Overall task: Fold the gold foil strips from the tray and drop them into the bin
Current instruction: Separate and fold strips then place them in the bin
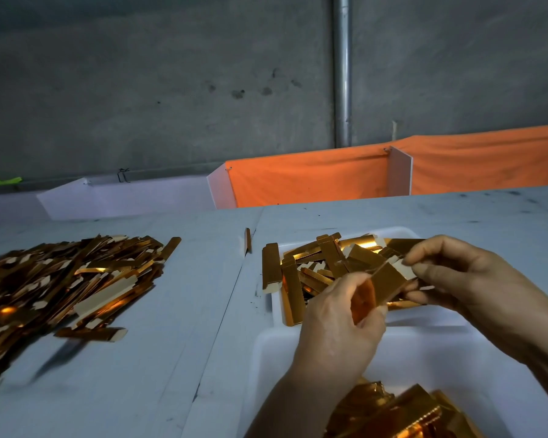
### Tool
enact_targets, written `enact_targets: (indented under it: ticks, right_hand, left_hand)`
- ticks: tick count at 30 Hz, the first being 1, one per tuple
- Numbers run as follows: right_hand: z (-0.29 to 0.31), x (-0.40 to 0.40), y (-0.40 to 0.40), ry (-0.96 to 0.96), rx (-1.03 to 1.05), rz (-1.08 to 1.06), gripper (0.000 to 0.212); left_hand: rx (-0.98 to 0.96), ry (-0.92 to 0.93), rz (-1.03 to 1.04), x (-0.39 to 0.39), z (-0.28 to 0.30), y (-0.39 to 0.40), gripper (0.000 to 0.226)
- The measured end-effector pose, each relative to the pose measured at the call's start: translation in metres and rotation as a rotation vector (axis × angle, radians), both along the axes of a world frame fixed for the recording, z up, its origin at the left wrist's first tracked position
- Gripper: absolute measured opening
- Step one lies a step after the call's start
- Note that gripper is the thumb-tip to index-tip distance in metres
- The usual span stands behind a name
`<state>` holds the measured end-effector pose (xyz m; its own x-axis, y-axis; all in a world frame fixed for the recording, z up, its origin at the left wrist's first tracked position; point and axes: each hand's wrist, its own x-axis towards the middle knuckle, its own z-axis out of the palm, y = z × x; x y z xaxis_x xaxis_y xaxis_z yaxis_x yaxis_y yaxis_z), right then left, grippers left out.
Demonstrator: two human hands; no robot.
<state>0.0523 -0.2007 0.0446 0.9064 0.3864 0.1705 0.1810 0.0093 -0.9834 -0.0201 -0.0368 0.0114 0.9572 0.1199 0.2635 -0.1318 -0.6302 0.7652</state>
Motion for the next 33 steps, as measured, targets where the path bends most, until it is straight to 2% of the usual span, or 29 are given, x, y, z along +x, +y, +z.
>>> enact_targets:
  ticks: [4,7,12,17,20,23,27,30,33]
  right_hand:
    - [0.000,0.002,-0.004,0.036,0.018,0.012,0.026]
    - [0.000,0.001,-0.004,0.038,0.023,0.048,0.009]
    - [0.000,0.001,-0.005,-0.027,-0.011,0.119,0.024]
    - [0.002,0.001,-0.010,-0.102,-0.081,0.153,0.023]
    - [0.006,-0.001,-0.014,-0.076,-0.088,0.236,0.029]
    - [0.008,-0.003,-0.014,-0.083,-0.075,0.238,0.025]
    - [0.009,-0.005,-0.010,-0.153,-0.065,0.174,0.013]
    - [0.010,-0.008,-0.007,-0.195,-0.131,0.196,0.003]
    - [0.008,-0.008,-0.007,-0.245,-0.223,0.191,0.015]
  left_hand:
    - [-0.058,-0.001,-0.034,-0.002,0.003,-0.001,0.045]
    - [-0.088,0.013,-0.039,-0.002,0.002,0.002,0.041]
    - [-0.144,0.060,-0.050,-0.001,0.003,0.005,0.042]
    - [-0.180,0.070,-0.081,-0.001,0.002,0.007,0.041]
    - [-0.229,0.056,-0.113,-0.001,0.002,0.008,0.038]
    - [-0.271,0.057,-0.146,-0.001,0.002,0.010,0.039]
    - [-0.246,0.060,-0.156,-0.001,0.001,0.011,0.041]
    - [-0.192,0.058,-0.155,-0.001,-0.001,0.010,0.041]
    - [-0.151,0.055,-0.162,-0.001,-0.002,0.009,0.044]
